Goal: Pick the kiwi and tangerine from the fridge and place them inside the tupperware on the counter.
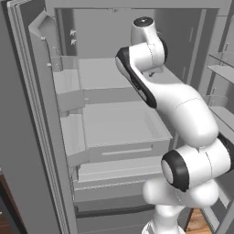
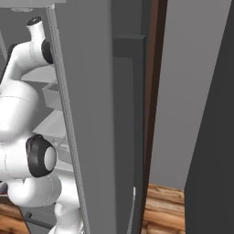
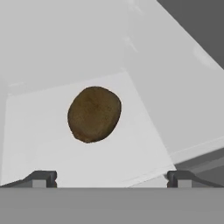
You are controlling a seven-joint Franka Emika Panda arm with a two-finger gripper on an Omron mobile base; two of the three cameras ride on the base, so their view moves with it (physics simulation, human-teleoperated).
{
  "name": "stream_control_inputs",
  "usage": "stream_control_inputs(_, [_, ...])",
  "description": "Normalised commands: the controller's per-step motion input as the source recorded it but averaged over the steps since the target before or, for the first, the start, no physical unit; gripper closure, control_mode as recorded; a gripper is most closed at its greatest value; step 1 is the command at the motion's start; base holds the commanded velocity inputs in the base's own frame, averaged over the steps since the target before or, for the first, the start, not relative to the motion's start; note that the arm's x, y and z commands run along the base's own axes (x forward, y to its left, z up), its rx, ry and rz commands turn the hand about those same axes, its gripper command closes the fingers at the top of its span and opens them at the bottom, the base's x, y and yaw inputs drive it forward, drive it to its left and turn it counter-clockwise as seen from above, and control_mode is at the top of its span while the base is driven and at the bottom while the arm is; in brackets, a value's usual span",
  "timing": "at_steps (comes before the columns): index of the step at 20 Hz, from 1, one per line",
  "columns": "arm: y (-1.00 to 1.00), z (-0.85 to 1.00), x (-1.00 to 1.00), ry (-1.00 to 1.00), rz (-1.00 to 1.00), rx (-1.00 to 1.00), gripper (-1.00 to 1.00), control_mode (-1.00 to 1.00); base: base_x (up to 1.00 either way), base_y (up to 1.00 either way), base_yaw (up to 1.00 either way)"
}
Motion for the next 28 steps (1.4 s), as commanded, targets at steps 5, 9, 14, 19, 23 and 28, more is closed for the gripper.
stream_control_inputs(5, [-0.02, -0.03, 0.26, 0.00, 0.00, 0.00, -1.00, -1.00, 0.00, 0.00, 0.00])
stream_control_inputs(9, [0.00, -0.11, 0.23, 0.00, 0.00, 0.00, -1.00, -1.00, 0.00, 0.00, 0.00])
stream_control_inputs(14, [0.00, -0.21, 0.12, 0.03, 0.00, 0.00, -1.00, -1.00, 0.00, 0.00, 0.00])
stream_control_inputs(19, [0.00, -0.16, 0.14, 0.01, 0.00, 0.00, -1.00, -1.00, 0.00, 0.00, 0.00])
stream_control_inputs(23, [-0.02, -0.07, 0.24, 0.00, 0.00, 0.00, -1.00, -1.00, 0.00, 0.00, 0.00])
stream_control_inputs(28, [-0.02, -0.06, 0.25, 0.00, 0.00, 0.00, -1.00, -1.00, 0.00, 0.00, 0.00])
